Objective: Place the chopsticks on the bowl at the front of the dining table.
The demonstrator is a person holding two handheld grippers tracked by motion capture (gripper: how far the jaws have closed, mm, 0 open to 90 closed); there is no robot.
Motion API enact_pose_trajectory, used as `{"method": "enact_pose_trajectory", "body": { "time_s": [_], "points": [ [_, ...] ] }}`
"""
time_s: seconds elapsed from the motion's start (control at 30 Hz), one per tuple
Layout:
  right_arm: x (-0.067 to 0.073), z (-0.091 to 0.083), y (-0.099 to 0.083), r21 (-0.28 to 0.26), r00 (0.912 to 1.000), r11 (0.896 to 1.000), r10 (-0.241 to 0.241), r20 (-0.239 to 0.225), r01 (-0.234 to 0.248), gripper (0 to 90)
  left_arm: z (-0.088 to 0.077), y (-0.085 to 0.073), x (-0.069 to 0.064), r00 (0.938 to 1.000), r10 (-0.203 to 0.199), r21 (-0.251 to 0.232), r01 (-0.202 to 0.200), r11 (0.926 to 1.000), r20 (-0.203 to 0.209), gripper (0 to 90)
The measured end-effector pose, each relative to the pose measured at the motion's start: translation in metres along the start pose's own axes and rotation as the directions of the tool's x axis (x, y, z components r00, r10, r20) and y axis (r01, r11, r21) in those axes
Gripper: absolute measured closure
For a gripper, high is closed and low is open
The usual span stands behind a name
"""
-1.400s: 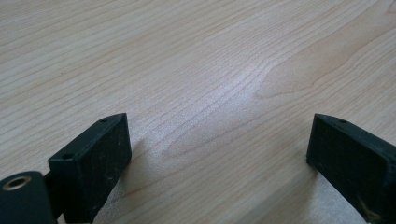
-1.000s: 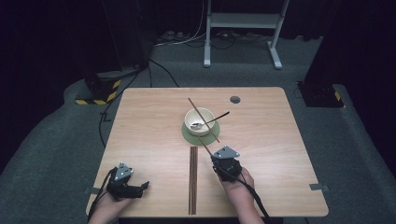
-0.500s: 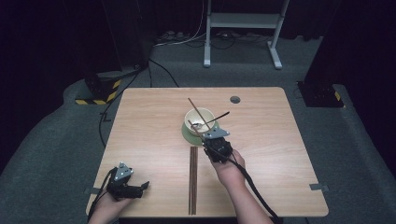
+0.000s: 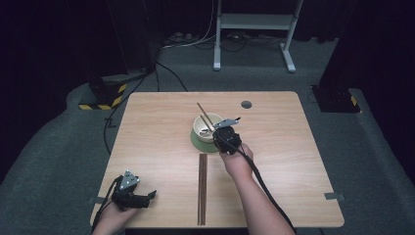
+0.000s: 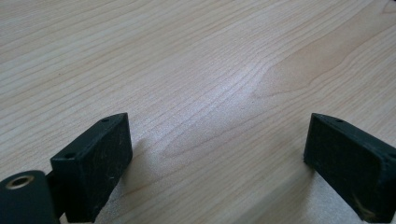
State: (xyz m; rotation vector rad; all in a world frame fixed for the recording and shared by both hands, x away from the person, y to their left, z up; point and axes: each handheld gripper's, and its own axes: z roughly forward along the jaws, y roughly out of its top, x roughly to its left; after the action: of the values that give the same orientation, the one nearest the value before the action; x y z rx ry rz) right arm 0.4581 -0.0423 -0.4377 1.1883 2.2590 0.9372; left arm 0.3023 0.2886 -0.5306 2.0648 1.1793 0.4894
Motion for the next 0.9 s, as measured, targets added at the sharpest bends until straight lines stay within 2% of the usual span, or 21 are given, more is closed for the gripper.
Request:
{"method": "enact_pose_trajectory", "body": {
  "time_s": [0.37, 0.4, 0.53, 0.57, 0.67, 0.8, 0.9],
  "points": [
    [0.000, 0.012, 0.026, 0.024, 0.9998, 1.000, 0.010, 0.016, -0.010, 84.6, 0.000, 0.000, 0.001, 1.0000, 0.009, 0.000, -0.009, 1.0000, 0.003, 8.0],
    [0.000, 0.015, 0.028, 0.017, 0.9996, 1.000, 0.006, 0.028, -0.006, 84.6, 0.001, 0.000, 0.000, 1.0000, 0.006, -0.002, -0.006, 1.0000, 0.003, 7.9],
    [-0.001, 0.020, 0.035, 0.018, 0.9993, 1.000, 0.020, 0.031, -0.021, 84.6, 0.000, 0.000, 0.001, 1.0000, 0.009, 0.000, -0.009, 1.0000, 0.003, 8.0],
    [-0.001, 0.025, 0.039, 0.037, 0.9994, 0.999, 0.013, 0.033, -0.014, 84.6, 0.001, 0.000, 0.000, 1.0000, 0.006, -0.002, -0.006, 1.0000, 0.003, 8.0],
    [-0.001, 0.033, 0.043, 0.050, 0.9989, 0.999, -0.002, 0.046, 0.000, 84.6, 0.000, 0.000, 0.001, 0.9999, 0.010, 0.002, -0.010, 1.0000, 0.005, 8.0],
    [-0.005, 0.041, 0.049, 0.057, 0.9986, 0.998, 0.024, 0.047, -0.027, 84.6, 0.000, 0.000, 0.001, 0.9999, 0.011, 0.000, -0.011, 0.9999, 0.005, 8.0],
    [-0.005, 0.047, 0.051, 0.069, 0.9984, 0.997, 0.016, 0.055, -0.020, 84.6, 0.001, 0.000, 0.000, 1.0000, 0.003, -0.003, -0.003, 1.0000, 0.009, 8.0]
  ]
}}
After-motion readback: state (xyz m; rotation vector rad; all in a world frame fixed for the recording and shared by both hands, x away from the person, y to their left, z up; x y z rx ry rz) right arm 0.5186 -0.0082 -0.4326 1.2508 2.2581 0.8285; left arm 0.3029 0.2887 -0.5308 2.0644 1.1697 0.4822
